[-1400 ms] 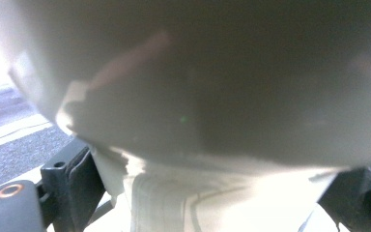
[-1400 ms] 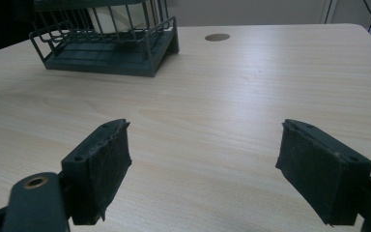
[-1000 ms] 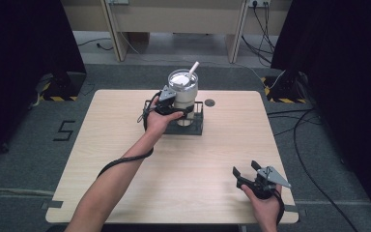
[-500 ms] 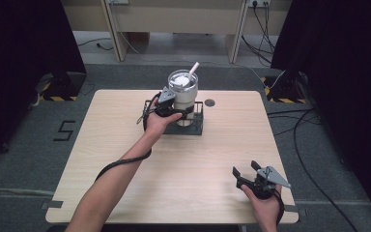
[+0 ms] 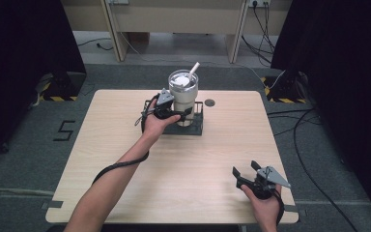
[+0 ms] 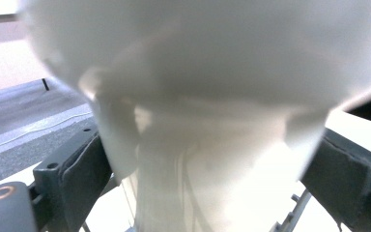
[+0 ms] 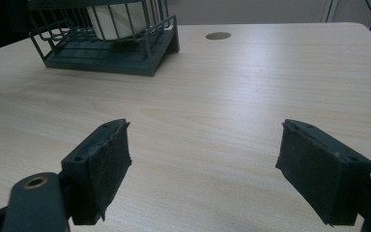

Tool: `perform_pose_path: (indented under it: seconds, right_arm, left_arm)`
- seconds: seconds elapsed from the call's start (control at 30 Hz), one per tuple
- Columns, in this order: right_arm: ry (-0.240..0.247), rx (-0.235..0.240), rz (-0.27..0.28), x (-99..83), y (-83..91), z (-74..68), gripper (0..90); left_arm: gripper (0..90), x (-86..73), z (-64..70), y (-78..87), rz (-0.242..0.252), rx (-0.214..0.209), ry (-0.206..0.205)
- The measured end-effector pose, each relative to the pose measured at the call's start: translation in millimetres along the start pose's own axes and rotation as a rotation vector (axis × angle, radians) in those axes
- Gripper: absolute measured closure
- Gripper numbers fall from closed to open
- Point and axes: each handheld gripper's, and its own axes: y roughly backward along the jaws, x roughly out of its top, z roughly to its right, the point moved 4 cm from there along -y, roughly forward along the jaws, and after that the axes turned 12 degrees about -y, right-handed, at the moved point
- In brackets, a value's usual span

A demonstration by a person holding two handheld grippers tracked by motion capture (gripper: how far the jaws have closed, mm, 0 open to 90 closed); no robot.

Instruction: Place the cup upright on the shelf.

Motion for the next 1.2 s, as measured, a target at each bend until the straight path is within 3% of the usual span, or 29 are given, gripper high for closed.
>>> perform_pose_path:
  seconds: [0.4, 0.83, 1.2]
  right_arm:
    - [-0.002, -0.001, -0.002, -0.1, -0.5, -0.5, 19.2]
    - [-0.002, -0.005, -0.002, -0.2, -0.3, -0.6, 19.2]
    - [0.003, -0.008, -0.004, -0.3, -0.5, -1.0, 19.2]
  left_arm:
    - [14.3, -0.1, -0.5, 20.1, 0.016, -0.008, -0.026]
    - [14.4, 2.2, 5.6, 51.8, 0.019, -0.022, -0.07]
    - [14.4, -2.6, 2.2, 81.9, 0.027, -0.022, -0.063]
